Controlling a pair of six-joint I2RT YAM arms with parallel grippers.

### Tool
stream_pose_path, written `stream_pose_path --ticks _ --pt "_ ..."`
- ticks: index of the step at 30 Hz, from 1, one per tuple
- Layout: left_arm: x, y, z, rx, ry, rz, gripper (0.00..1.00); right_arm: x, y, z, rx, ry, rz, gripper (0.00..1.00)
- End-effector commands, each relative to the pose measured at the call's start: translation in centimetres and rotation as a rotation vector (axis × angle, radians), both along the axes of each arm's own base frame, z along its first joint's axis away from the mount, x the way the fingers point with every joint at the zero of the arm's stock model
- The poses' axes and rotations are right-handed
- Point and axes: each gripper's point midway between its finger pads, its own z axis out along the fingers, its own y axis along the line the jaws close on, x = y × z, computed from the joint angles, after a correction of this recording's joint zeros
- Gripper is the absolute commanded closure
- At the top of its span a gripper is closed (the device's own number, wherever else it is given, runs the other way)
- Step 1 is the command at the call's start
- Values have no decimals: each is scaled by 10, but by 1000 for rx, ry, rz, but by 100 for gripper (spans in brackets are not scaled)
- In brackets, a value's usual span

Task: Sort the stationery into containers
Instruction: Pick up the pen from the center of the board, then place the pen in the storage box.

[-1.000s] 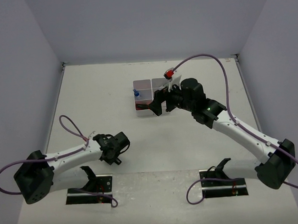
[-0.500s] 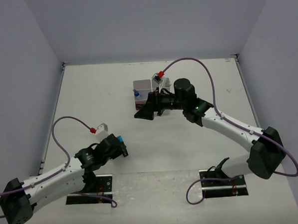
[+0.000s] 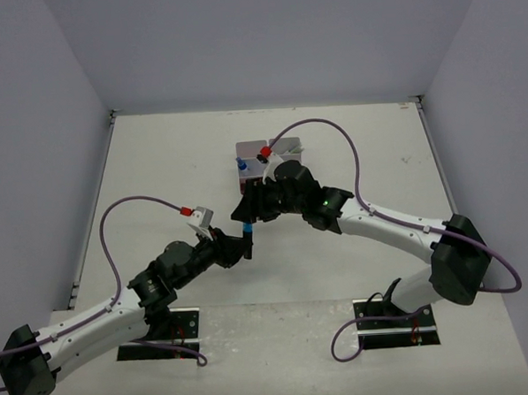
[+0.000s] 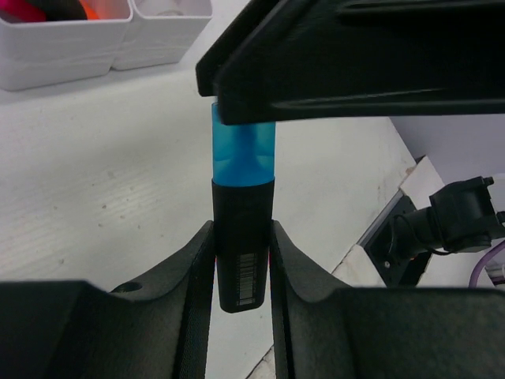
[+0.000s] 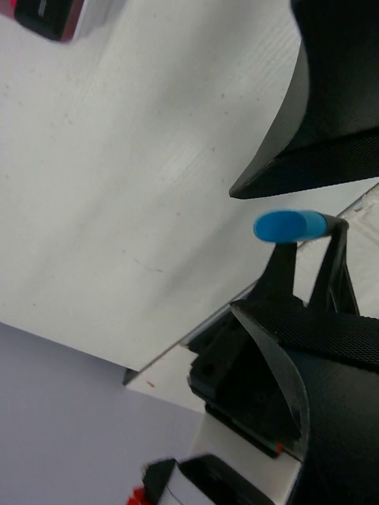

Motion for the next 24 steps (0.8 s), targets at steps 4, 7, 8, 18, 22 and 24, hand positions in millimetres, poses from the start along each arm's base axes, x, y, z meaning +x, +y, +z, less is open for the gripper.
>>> stream_pose_path --ticks 4,7,8,18,22,24 --pt "3 -6 40 -67 -163 -35 100 10 -14 -14 -79 -34 -106 56" --pt "6 -5 40 -63 -163 -18 100 -1 -6 -19 -64 -14 -56 59" --pt "7 -5 40 -59 -163 -15 100 -4 -5 -19 -58 -9 -47 59" --pt "14 -4 41 -37 -162 18 100 -16 -9 -16 -19 -20 -30 100" --pt "17 0 40 5 -132 44 24 15 -24 -5 -48 -132 -125 100" --pt "17 7 33 65 -80 65 0 46 -39 5 -55 -225 -202 100"
